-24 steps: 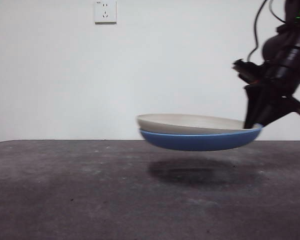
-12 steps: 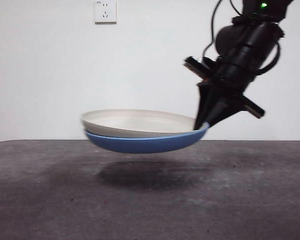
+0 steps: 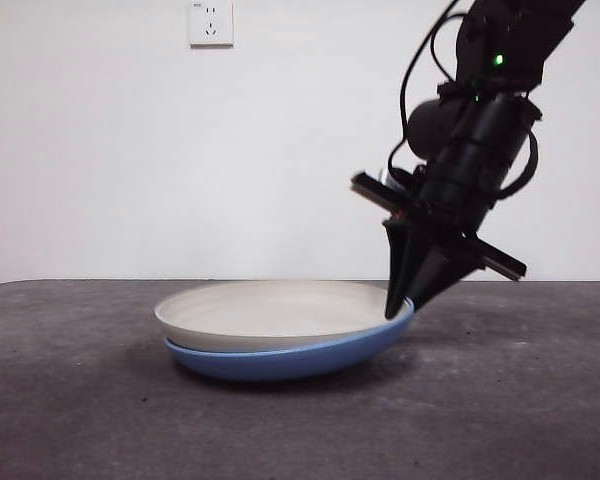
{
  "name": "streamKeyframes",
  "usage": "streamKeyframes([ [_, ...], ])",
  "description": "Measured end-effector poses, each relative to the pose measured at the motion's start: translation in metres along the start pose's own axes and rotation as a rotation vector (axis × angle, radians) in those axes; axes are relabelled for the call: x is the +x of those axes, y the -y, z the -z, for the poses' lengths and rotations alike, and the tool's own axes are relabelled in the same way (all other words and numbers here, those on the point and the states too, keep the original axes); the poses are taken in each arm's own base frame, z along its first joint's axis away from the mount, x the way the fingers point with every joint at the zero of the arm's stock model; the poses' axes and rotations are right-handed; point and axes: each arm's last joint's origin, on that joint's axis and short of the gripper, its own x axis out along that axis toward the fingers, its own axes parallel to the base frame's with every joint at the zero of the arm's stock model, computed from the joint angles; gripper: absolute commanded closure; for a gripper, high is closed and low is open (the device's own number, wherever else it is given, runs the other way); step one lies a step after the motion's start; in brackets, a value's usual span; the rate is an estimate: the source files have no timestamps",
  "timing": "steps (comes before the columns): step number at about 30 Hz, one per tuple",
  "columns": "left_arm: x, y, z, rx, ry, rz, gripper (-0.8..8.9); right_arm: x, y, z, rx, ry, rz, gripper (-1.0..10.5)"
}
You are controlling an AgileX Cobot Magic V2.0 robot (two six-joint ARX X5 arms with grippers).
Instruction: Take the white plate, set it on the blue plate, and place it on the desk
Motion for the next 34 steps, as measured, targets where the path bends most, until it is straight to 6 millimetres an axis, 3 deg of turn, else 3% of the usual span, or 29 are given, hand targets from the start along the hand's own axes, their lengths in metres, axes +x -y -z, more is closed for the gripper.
streamKeyframes([
  [11,0.000,0.000,0.000,0.000,0.000,0.000,2.19,0.011,0.007,-0.002,0.018,-0.028,0.005,9.2],
  [18,0.000,0.000,0.000,0.000,0.000,0.000,2.19,0.009,0.011,-0.002,0.033,-0.028,0.041,5.6],
  [22,0.000,0.000,0.000,0.000,0.000,0.000,2.19,0.000,0.011,0.001,0.047,-0.034,0.064,4.4],
  [25,0.000,0.000,0.000,0.000,0.000,0.000,2.19,-0.019,0.006,0.006,0.041,-0.014,0.111,4.2],
  [29,0.000,0.000,0.000,0.000,0.000,0.000,2.19,-0.066,-0.013,0.020,-0.004,0.083,0.154,4.2],
  [34,0.000,0.000,0.000,0.001,0.000,0.000,2.19,-0.125,-0.038,0.060,-0.055,0.184,0.239,3.9],
])
